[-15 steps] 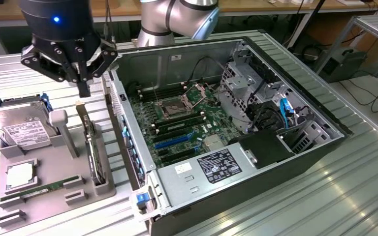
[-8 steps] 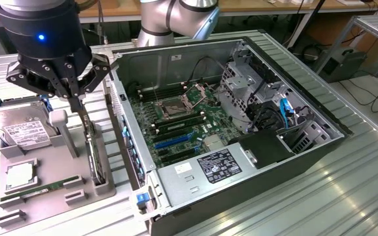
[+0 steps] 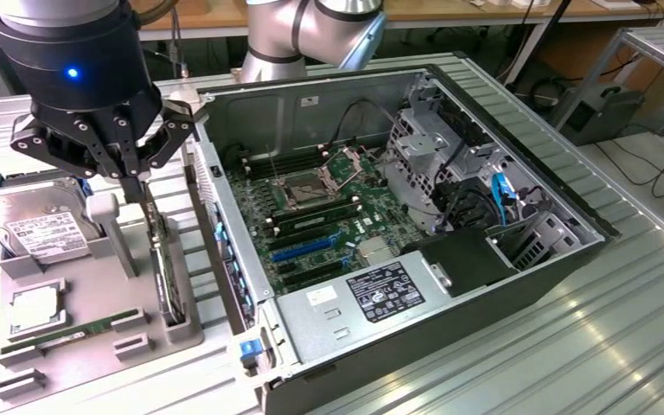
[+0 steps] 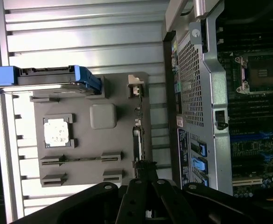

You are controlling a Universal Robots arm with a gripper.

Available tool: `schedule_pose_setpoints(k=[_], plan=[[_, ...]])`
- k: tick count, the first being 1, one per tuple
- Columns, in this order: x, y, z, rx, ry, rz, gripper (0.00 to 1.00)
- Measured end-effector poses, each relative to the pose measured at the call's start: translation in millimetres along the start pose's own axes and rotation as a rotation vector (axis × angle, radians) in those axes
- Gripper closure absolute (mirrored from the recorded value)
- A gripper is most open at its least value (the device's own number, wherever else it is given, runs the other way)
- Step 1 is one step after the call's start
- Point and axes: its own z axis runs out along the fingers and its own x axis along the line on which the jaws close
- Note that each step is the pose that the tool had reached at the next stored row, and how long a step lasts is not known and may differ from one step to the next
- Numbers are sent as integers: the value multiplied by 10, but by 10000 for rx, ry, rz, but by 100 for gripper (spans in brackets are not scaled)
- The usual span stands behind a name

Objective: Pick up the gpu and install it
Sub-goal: 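Pick up the gpu and move the gpu toward the slot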

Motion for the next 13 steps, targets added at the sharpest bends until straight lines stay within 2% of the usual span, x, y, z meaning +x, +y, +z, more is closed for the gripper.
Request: schedule_pose_setpoints(k=[8, 11, 12, 13], plan=[[0, 0, 0, 0, 0, 0, 89], [0, 0, 0, 0, 0, 0, 70], [0, 0, 0, 0, 0, 0, 70], [0, 0, 0, 0, 0, 0, 64]])
